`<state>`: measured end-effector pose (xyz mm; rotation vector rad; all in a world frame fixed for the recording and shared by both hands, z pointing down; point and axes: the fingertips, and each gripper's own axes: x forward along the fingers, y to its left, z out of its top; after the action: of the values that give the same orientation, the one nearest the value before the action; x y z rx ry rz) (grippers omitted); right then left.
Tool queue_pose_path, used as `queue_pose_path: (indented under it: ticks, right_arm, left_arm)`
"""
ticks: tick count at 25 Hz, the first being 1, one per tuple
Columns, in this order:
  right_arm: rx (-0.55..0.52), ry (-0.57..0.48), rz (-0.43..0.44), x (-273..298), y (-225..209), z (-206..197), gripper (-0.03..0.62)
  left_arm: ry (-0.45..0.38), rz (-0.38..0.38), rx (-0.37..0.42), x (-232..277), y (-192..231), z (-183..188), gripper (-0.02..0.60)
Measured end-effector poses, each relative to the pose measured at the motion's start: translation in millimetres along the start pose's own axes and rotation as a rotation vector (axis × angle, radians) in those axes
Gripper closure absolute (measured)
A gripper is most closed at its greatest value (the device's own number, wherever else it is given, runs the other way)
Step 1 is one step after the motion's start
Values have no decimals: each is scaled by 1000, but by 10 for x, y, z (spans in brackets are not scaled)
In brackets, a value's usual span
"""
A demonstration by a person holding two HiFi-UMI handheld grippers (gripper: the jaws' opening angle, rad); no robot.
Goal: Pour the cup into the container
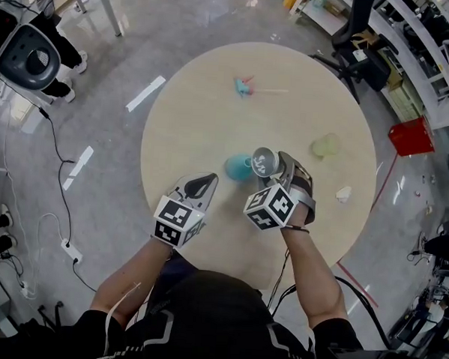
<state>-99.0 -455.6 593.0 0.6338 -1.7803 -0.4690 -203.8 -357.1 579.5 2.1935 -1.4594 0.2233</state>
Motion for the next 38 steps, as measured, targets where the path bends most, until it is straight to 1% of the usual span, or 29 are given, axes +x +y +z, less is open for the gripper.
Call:
queue_pose_path:
  ticks: [14, 23, 38]
  right_arm:
    - [-66, 24, -28, 35, -31, 20, 287]
    - [-101, 26, -49, 40, -64, 59, 287]
    - [-120, 22, -66, -14, -111, 72, 287]
  left_arm:
    - [-7, -3, -3, 9, 7, 2, 591]
    - [4, -2, -10, -9, 13, -47, 591]
    - [2, -3, -17, 19, 3, -71, 591]
